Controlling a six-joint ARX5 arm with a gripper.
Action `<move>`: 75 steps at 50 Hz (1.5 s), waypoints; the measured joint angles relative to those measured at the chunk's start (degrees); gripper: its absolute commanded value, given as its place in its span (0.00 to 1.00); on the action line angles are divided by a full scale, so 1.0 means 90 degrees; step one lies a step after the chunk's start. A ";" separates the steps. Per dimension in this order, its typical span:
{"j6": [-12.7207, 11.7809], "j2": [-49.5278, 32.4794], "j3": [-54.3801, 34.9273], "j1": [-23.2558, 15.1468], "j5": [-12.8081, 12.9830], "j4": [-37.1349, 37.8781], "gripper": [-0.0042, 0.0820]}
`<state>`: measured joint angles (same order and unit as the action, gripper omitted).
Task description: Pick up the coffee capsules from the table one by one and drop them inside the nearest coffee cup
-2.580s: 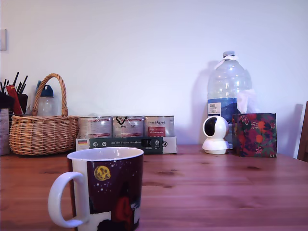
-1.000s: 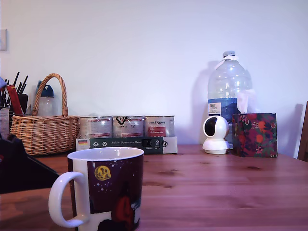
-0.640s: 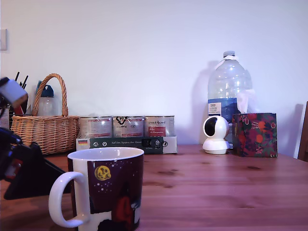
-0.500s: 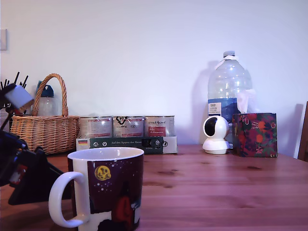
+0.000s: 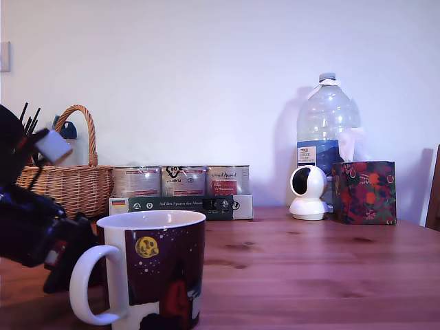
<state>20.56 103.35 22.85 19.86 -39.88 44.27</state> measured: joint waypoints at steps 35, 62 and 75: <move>0.0000 0.0253 0.0403 0.0350 -0.0095 0.0034 0.60; -0.0002 0.0253 0.0406 0.0357 0.0063 -0.0032 0.23; -0.0274 -0.0192 0.0444 0.0355 0.0068 -0.0823 0.23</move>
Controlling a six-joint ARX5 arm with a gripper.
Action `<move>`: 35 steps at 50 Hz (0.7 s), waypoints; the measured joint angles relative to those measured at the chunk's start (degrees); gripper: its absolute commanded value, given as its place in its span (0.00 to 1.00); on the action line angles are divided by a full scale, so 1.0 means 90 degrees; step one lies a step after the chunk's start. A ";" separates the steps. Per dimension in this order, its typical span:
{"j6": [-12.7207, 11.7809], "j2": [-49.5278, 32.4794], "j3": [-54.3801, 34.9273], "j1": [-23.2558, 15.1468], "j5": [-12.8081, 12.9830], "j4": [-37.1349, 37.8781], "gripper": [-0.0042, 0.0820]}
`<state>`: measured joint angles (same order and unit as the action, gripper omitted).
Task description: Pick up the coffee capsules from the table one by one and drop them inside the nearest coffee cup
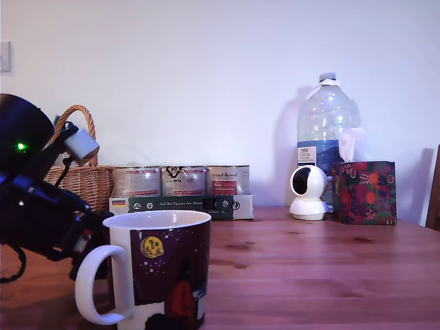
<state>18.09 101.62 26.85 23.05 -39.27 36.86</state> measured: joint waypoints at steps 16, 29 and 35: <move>-0.0044 -0.1685 0.0002 0.0000 0.0007 -0.1554 0.23; -0.0046 -0.2781 0.0002 0.0000 0.0012 -0.2812 0.23; -0.0049 -0.3237 0.0002 0.0000 0.0012 -0.3177 0.23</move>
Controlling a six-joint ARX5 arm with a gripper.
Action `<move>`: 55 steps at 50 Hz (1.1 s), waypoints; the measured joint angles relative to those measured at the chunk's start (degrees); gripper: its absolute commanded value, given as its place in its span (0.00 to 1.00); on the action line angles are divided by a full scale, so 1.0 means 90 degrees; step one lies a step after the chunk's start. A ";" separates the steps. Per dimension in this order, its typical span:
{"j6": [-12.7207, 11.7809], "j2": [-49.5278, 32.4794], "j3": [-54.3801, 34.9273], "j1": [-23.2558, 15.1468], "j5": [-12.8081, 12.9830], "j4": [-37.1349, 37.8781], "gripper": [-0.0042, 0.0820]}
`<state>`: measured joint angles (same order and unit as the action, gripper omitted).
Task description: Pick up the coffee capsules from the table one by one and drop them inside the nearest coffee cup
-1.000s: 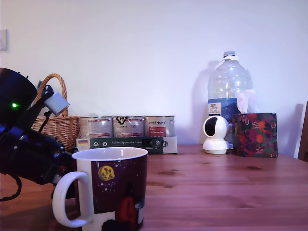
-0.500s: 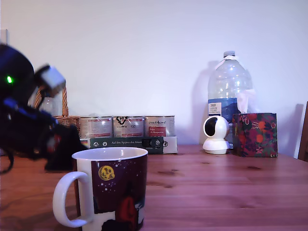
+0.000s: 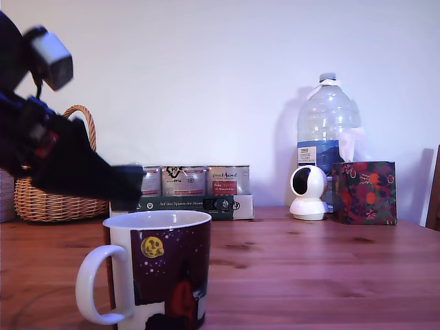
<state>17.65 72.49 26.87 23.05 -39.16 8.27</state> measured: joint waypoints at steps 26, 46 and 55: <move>-0.0323 -0.0629 0.0000 0.0772 0.0214 -0.0522 0.23; -0.0449 -0.0627 0.0906 0.1693 0.1591 -0.2106 0.23; -0.0495 -0.0537 0.1710 0.1950 0.1814 -0.2997 0.23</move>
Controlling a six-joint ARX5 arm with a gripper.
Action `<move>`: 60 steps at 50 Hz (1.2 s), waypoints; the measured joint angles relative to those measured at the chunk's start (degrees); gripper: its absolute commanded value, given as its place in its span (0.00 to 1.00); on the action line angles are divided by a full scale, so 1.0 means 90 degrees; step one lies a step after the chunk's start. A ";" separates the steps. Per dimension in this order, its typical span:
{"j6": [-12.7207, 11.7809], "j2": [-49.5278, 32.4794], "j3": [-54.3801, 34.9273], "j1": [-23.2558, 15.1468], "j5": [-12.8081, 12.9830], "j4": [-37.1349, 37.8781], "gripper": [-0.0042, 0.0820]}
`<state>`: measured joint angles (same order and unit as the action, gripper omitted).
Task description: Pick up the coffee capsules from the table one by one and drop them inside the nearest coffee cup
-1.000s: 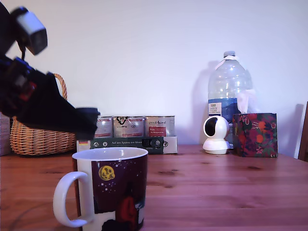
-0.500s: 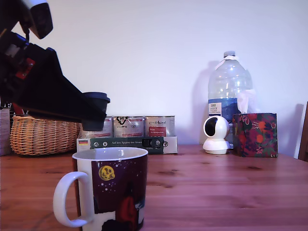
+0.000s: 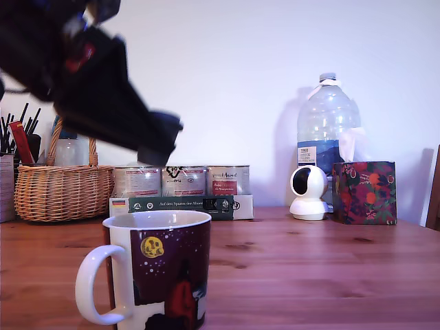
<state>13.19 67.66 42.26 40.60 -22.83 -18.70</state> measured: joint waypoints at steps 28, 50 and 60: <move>-0.0024 0.1304 0.0656 0.0107 0.0158 -0.1287 0.23; -0.0022 0.1304 0.0663 0.0197 0.0143 -0.1302 0.23; -0.0024 0.1304 0.0663 0.0197 0.0136 -0.1302 0.38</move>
<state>12.97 79.40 48.23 42.37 -21.61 -30.41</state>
